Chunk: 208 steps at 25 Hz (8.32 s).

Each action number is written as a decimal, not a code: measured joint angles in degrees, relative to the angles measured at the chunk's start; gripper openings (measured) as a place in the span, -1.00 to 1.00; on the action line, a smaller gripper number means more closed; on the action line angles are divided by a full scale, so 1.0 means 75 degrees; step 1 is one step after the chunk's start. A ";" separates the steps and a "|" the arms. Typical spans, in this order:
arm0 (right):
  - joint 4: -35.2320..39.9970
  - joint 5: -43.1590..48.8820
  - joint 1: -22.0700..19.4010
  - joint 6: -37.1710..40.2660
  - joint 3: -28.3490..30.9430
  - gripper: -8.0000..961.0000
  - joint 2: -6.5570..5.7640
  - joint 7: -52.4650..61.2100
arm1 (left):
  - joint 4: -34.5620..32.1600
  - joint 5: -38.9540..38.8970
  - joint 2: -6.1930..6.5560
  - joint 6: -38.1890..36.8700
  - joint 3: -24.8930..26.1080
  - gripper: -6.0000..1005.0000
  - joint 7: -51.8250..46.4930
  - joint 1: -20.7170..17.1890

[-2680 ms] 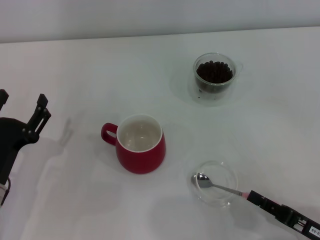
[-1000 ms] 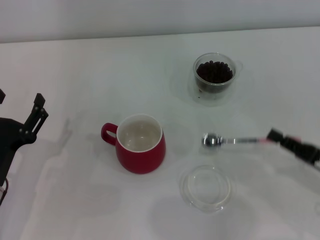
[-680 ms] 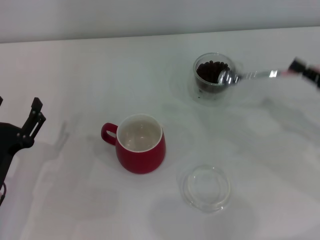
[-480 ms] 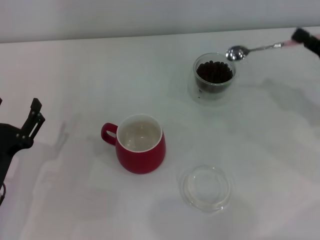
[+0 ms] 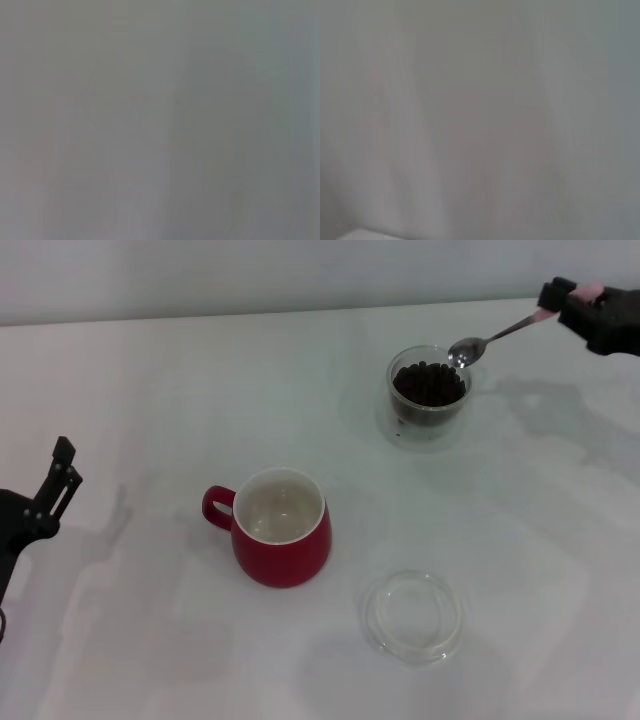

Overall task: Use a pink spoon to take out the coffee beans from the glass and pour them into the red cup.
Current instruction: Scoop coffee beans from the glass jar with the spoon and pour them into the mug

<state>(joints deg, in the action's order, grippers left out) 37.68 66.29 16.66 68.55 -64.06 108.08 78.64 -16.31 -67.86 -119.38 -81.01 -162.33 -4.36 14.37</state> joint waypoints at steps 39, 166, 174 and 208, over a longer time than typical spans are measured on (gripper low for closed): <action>0.0699 0.1207 -0.0069 -0.1039 -0.0083 -0.67 0.0846 -0.0574 | 0.0007 0.0060 -0.0006 -0.0038 -0.0057 0.74 -0.0005 -0.0011; -0.1157 0.1980 0.1318 -0.1381 0.0702 -0.64 -0.0303 0.6990 | 0.0300 -0.0199 0.0003 -0.0636 0.0105 0.74 -0.0309 0.0053; -0.0375 0.1995 0.1069 -0.1417 0.0713 -0.64 -0.0088 0.5857 | 0.0300 -0.0199 0.0003 -0.0636 0.0104 0.74 -0.0309 0.0036; 0.0946 0.2434 0.0417 -0.1094 0.0699 -0.63 0.0483 0.2527 | 0.0312 -0.0210 0.0003 -0.0636 0.0105 0.73 -0.0511 0.0053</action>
<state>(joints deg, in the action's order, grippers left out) 44.77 84.54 19.79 60.34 -58.82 111.70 97.59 -13.97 -69.43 -119.36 -85.79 -161.54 -8.19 14.77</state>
